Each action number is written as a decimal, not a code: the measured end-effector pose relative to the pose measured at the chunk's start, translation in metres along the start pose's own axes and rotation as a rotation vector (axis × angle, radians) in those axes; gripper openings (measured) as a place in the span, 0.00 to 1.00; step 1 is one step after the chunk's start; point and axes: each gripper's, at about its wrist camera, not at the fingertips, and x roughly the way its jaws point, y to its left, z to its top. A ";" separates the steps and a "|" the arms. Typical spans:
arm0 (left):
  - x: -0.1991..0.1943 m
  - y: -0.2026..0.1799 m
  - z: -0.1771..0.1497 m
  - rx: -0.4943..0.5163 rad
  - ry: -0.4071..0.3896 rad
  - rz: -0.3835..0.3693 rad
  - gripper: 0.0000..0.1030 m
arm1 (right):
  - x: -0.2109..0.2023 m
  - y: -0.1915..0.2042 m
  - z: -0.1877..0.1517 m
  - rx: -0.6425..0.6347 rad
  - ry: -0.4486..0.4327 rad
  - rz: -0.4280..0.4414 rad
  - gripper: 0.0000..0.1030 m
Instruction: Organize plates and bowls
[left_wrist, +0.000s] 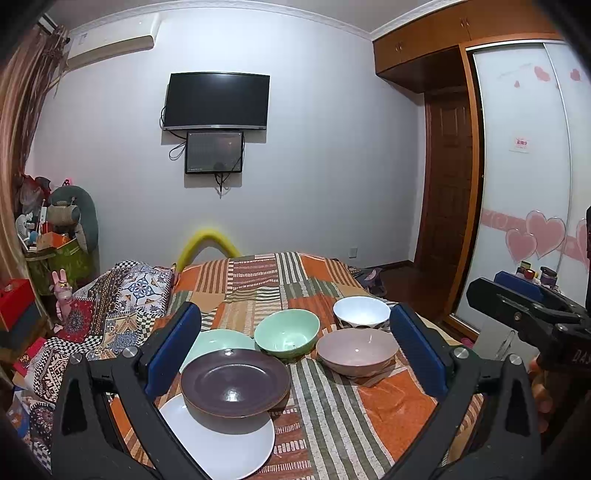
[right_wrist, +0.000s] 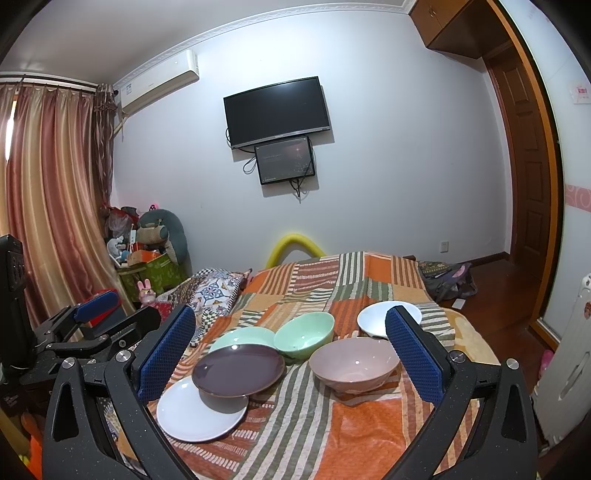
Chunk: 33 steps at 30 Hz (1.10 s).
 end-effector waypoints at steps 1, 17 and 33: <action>0.000 0.000 0.000 0.000 0.000 -0.001 1.00 | 0.000 0.000 0.000 0.000 0.000 0.000 1.00; 0.000 -0.001 0.002 -0.002 0.003 -0.002 1.00 | -0.001 0.002 -0.002 -0.002 0.000 0.001 1.00; -0.001 -0.003 0.002 0.001 -0.001 -0.002 1.00 | -0.002 0.003 -0.002 -0.003 0.000 0.001 1.00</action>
